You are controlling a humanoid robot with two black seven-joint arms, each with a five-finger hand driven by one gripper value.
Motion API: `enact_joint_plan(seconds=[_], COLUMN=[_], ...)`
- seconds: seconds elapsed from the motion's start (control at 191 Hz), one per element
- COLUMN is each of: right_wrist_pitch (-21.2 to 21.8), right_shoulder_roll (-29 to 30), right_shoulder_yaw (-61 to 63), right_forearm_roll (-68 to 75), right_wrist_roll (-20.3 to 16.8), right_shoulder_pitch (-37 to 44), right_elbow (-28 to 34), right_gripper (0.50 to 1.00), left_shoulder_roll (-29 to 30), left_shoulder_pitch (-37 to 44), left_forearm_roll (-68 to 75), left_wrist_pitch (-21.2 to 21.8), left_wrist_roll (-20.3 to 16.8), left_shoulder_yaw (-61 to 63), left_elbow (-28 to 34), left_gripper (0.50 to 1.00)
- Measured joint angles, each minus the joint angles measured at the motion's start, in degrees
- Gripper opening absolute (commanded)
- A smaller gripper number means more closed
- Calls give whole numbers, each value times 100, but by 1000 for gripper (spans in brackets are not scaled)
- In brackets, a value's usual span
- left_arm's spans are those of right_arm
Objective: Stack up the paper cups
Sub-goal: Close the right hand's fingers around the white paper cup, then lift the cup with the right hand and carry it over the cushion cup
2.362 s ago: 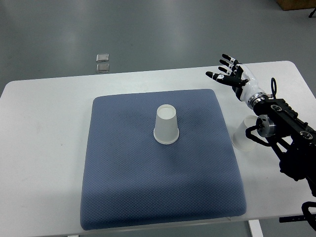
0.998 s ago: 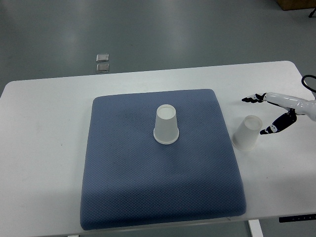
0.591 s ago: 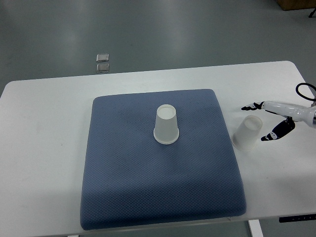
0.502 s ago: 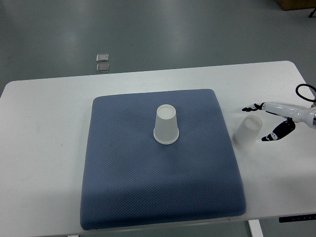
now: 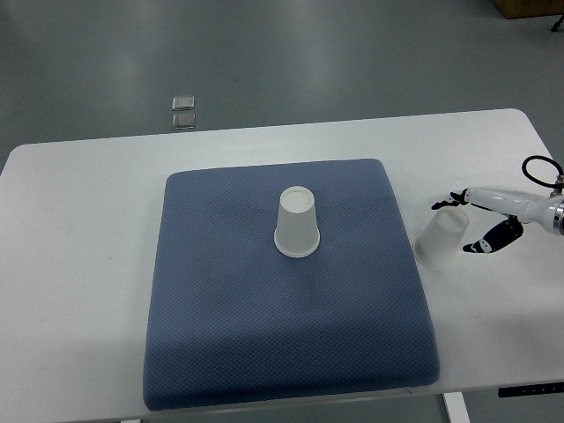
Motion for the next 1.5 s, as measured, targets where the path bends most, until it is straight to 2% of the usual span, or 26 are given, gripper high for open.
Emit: enact_joint_plan(seconds=[0.298,0.444,0.544,0.664,0.774,0.899,1.087,1.301,1.5], right_wrist_pitch=[-84,-84,-92,-128,-169,-243,-285,-192,523], right_shoulder_roll=[66,66,66,66,66,66,-3,-426,-818], right_shoulder_yaw=[-40,-69,-70,-74,-78,-79,-54,-13,133], right_forearm_roll=[-14,-32,-34,-40,-44,-44,-23,229,936], right_wrist_roll=[5,6,6,5,-1,-3,6,56,27], right_shoulder_pitch=[28,42,43,44,45,52,145,947,1828], right_elbow=[0,0,0,0,0,-20,-27,110,432], right_gripper=[797,762,703,668,580,539,535,537,535], left_shoulder_roll=[0,0,0,0,0,0,0,0,0], left_shoulder_pitch=[0,0,0,0,0,0,0,0,0], left_forearm_roll=[0,0,0,0,0,0,0,0,0], left_wrist_pitch=[0,0,0,0,0,0,0,0,0], left_wrist_roll=[0,0,0,0,0,0,0,0,0], left_shoulder_yaw=[-2,-2,-4,-4,-3,-2,0,-1,-1], left_elbow=[0,0,0,0,0,0,0,0,0], left_gripper=[1000,1000,1000,1000,1000,1000,1000,1000,1000])
